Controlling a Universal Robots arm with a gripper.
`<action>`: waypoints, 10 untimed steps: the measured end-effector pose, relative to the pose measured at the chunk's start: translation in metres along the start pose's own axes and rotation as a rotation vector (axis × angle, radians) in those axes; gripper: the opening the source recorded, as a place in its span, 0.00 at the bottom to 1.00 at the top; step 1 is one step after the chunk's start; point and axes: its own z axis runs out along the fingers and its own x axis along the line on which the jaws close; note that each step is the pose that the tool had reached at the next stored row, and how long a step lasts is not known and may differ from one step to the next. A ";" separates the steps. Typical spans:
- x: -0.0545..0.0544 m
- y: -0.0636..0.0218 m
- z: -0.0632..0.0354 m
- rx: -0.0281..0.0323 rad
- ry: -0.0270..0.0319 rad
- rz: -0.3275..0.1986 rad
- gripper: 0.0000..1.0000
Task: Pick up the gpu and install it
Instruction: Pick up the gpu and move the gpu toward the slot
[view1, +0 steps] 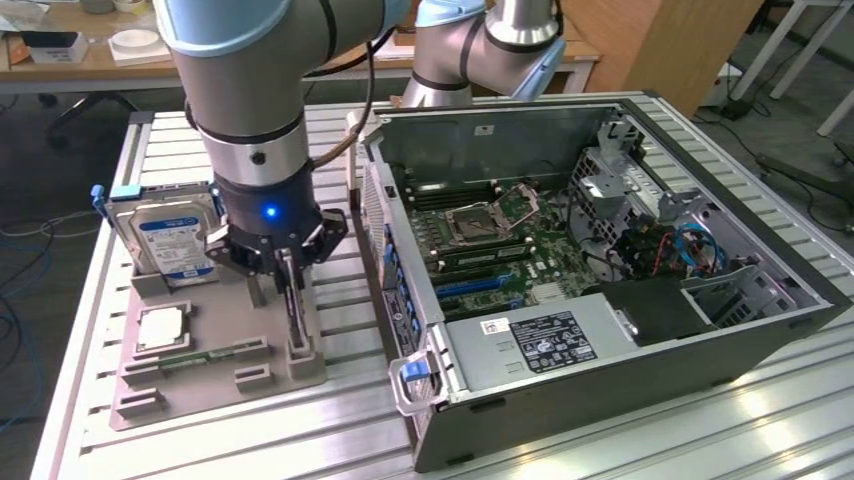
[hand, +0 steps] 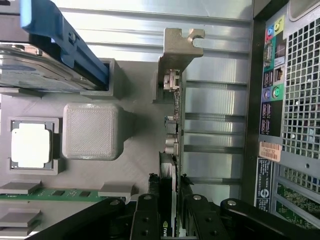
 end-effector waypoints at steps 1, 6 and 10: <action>0.000 0.0001 -0.0012 -0.0001 -0.0001 0.000 0.26; 0.000 0.0006 -0.0106 -0.0002 0.0000 0.000 0.26; 0.000 0.0009 -0.0151 -0.0001 0.0000 0.000 0.26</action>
